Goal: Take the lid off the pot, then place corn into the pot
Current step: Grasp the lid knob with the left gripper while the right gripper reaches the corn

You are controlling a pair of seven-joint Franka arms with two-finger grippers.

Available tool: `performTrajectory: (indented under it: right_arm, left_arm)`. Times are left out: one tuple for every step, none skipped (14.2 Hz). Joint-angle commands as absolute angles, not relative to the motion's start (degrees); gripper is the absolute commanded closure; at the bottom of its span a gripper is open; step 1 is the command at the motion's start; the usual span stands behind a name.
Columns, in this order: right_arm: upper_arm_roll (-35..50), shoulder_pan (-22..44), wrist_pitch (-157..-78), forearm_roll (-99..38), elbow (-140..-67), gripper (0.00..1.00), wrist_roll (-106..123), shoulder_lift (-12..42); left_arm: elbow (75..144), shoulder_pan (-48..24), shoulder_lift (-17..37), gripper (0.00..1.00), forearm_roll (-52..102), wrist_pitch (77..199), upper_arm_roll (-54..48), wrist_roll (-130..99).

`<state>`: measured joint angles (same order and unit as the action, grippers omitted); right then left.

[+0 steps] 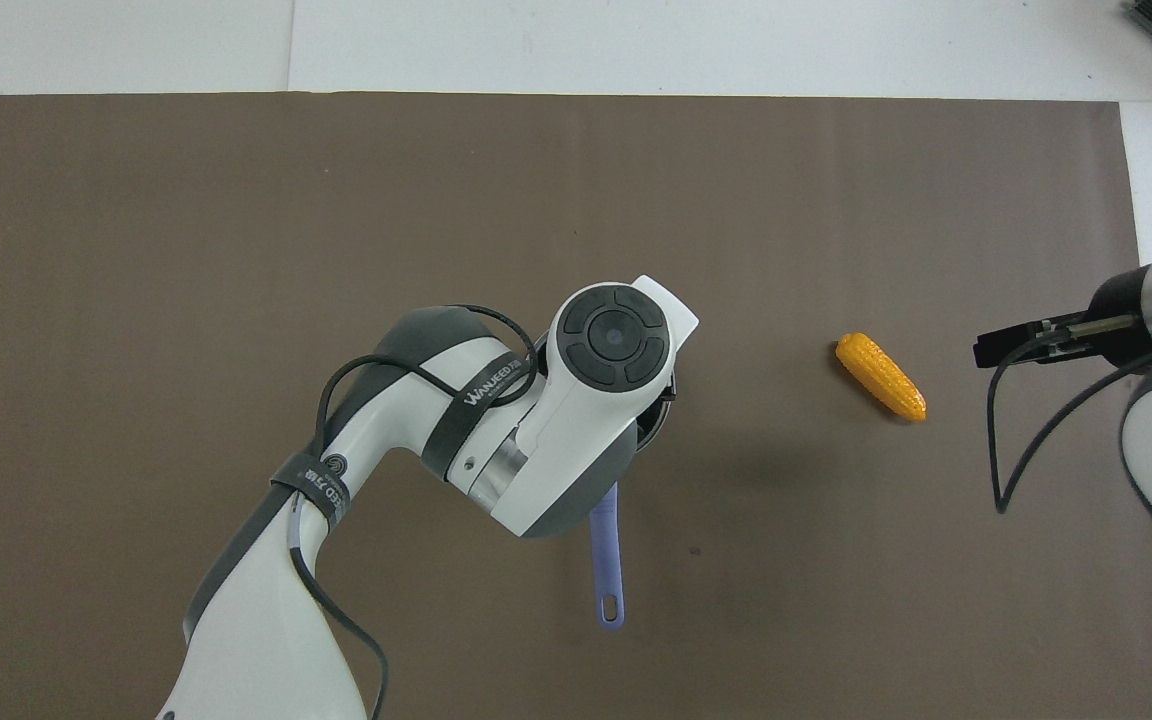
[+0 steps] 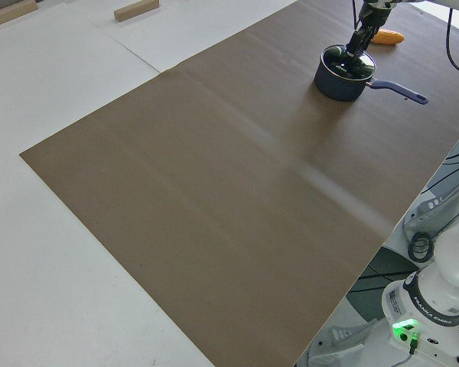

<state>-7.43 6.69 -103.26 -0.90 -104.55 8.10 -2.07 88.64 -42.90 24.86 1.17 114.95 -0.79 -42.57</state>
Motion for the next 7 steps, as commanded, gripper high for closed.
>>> performTrajectory:
  right_arm:
    - [-7.47,6.68,-107.92,-2.02,-107.23,0.00,12.47,0.60]
    - [-7.47,6.68,-109.41,-2.11,-107.23,0.00,13.79,2.01]
    - [-7.47,6.85,-111.08,-2.11,-107.31,0.00,15.28,3.41]
    - [-7.47,7.03,-112.75,-2.11,-107.31,0.00,16.42,4.65]
    - [-7.38,7.12,-114.07,-2.11,-107.40,0.00,16.52,5.53]
    - [-7.38,8.08,-114.95,-2.37,-107.66,0.00,16.61,6.15]
    - [-7.38,8.43,-115.83,-3.07,-108.19,0.00,17.74,6.67]
  left_arm:
    - [85.96,-43.77,26.10,0.00,0.00,113.99,0.26,-43.51]
    - [85.78,-43.77,26.10,0.00,-0.35,113.91,0.26,-43.51]
    - [85.43,-43.77,26.19,0.00,-1.22,113.91,0.26,-43.42]
    - [85.26,-43.77,26.37,0.00,-1.84,113.99,0.26,-43.42]
    - [85.25,-43.60,26.37,0.00,-1.85,114.26,0.18,-43.42]
    - [85.25,-43.42,26.37,0.00,-1.93,114.61,0.26,-43.42]
    - [85.34,-43.33,26.45,0.01,-1.93,115.04,0.18,-43.42]
